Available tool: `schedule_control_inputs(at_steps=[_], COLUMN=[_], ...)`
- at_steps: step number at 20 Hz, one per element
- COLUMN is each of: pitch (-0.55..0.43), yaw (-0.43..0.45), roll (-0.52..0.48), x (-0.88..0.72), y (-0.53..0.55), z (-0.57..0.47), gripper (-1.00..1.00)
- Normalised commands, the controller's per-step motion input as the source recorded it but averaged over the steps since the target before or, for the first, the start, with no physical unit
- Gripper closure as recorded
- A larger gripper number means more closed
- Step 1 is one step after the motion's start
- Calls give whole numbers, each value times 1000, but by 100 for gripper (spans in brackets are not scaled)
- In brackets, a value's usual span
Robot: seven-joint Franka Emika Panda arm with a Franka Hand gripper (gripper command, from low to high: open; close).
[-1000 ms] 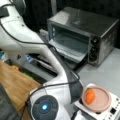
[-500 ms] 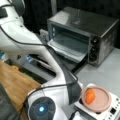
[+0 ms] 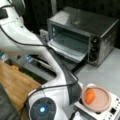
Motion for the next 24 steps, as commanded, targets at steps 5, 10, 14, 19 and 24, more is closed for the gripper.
schedule_control_inputs(at_steps=[5,10,14,19,24], pitch=[-76,-88,-104,-89,-65], yaw=[-42,-33,-22,-26,-36], roll=[72,53,45,57,56], x=[-5,-12,-8,-12,-19], y=[14,28,45,69,109], z=[-66,-84,-76,-58,-21], gripper=[100,100,100,100,100])
